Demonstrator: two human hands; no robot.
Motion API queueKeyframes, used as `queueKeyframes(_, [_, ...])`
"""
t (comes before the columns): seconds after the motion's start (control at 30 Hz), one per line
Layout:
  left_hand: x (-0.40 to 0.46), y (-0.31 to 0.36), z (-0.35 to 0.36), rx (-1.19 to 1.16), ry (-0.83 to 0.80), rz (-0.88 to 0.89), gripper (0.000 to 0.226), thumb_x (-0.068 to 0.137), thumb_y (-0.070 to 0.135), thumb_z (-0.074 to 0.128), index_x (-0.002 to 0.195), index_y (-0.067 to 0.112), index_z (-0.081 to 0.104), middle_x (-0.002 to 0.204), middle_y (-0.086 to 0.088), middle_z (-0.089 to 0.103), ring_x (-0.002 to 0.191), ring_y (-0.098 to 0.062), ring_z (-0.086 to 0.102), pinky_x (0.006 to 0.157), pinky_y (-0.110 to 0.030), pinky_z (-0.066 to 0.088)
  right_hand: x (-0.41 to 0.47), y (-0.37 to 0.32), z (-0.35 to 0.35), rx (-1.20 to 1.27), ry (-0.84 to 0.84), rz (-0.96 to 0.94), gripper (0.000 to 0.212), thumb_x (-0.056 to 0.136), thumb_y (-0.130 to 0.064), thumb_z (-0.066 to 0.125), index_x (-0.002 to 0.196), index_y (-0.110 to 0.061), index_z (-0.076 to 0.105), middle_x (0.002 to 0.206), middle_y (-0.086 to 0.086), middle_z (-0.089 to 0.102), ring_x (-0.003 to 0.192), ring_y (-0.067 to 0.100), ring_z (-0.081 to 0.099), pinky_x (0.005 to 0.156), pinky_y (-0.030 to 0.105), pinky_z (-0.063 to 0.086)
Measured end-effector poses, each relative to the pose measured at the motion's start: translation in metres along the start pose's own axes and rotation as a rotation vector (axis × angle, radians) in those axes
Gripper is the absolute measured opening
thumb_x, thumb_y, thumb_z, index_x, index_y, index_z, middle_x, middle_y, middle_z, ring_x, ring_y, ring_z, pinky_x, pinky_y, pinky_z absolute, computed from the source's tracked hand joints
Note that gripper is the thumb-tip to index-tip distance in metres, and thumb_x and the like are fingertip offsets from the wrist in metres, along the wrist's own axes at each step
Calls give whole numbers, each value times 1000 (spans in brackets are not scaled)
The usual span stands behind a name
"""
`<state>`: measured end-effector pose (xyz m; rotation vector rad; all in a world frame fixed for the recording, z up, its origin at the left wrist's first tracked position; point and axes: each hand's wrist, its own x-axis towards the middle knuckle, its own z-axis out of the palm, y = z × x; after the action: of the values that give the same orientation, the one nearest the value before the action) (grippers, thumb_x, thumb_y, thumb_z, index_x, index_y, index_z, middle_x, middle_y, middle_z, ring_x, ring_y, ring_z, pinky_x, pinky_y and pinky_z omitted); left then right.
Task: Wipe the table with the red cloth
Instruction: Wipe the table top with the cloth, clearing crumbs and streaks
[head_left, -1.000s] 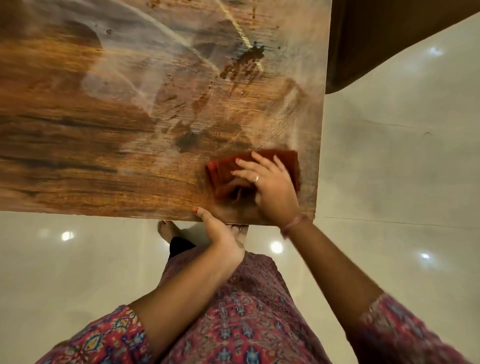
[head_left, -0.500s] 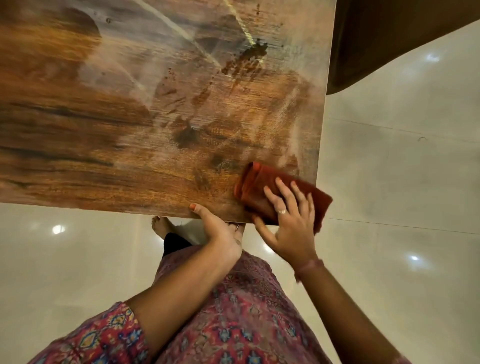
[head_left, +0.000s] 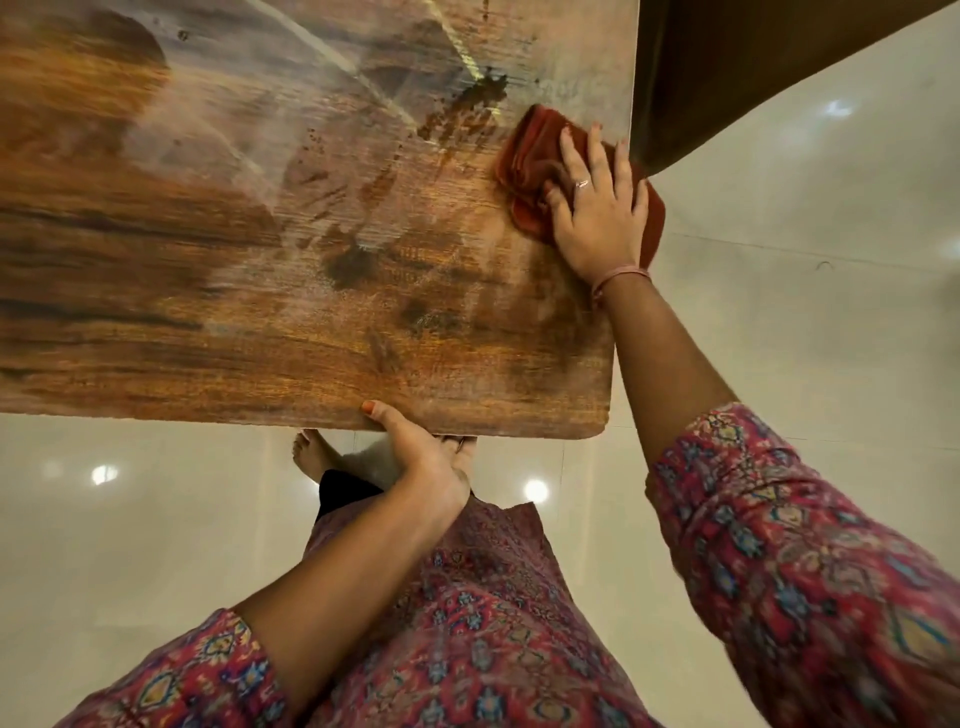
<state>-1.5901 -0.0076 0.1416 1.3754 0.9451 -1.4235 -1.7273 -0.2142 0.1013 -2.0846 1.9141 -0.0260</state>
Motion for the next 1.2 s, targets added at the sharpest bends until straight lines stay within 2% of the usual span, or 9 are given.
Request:
queueKeyframes(0.17, [6, -2, -1, 27, 57, 46, 92, 80, 79, 32, 148, 17, 26, 148, -14, 36, 133, -30, 40, 111, -46, 33, -128, 1, 19, 19, -27, -19, 58, 97, -44, 33, 151, -34, 17, 160, -4, 12, 148, 23, 5, 115, 53, 10])
queueKeyframes(0.3, [7, -3, 1, 10, 44, 54, 89, 80, 79, 31, 146, 18, 29, 146, -15, 39, 130, -31, 44, 109, -49, 35, -218, 9, 32, -58, -126, -85, 61, 94, -44, 28, 151, -34, 9, 160, -5, 6, 148, 21, 0, 116, 54, 12])
queueKeyframes(0.4, [4, -3, -2, 14, -27, 42, 89, 81, 78, 30, 146, 17, 26, 148, -15, 36, 132, -29, 41, 112, -45, 32, -186, 14, 24, -11, -117, -102, 61, 92, -41, 33, 150, -33, 17, 159, -4, 11, 148, 24, 6, 116, 53, 14])
queueKeyframes(0.53, [1, -3, -3, 35, -47, 26, 91, 81, 79, 28, 149, 19, 20, 152, -12, 29, 137, -29, 35, 115, -42, 26, -77, 18, 4, 52, -43, -110, 56, 97, -39, 37, 150, -31, 22, 159, -1, 17, 147, 28, 9, 118, 49, 13])
queueKeyframes(0.67, [3, -3, -1, 17, 4, 60, 90, 83, 77, 28, 149, 17, 20, 153, -12, 29, 138, -30, 33, 114, -44, 29, 21, 5, -9, 55, -14, 29, 55, 99, -44, 30, 151, -31, 18, 160, -2, 13, 147, 28, 5, 117, 56, 10])
queueKeyframes(0.77, [4, -3, 1, -3, 26, 77, 88, 83, 76, 29, 148, 16, 24, 150, -12, 34, 135, -30, 37, 112, -47, 31, -14, -8, 1, 16, -15, -20, 57, 98, -44, 31, 152, -30, 15, 161, -2, 10, 148, 24, 3, 117, 55, 5])
queueKeyframes(0.97, [8, -5, 3, -3, 30, 41, 93, 79, 80, 30, 144, 13, 33, 143, -16, 43, 128, -31, 46, 109, -47, 36, -184, -15, 28, 24, -154, -211, 60, 94, -43, 29, 151, -35, 15, 160, -8, 7, 147, 15, -3, 116, 48, 3])
queueKeyframes(1.07, [5, -3, 4, 13, -8, 54, 92, 80, 79, 29, 145, 13, 32, 144, -17, 42, 129, -31, 45, 110, -46, 35, -152, -5, 20, 31, -182, -255, 58, 93, -41, 32, 149, -39, 17, 159, -10, 9, 147, 14, 2, 116, 47, 4])
queueKeyframes(1.2, [4, 0, 1, 14, -14, 60, 91, 81, 78, 31, 147, 15, 26, 148, -15, 37, 132, -30, 41, 111, -45, 34, -36, -2, -1, 67, -132, -205, 54, 98, -39, 34, 149, -41, 17, 160, -8, 9, 148, 18, 4, 117, 50, 2])
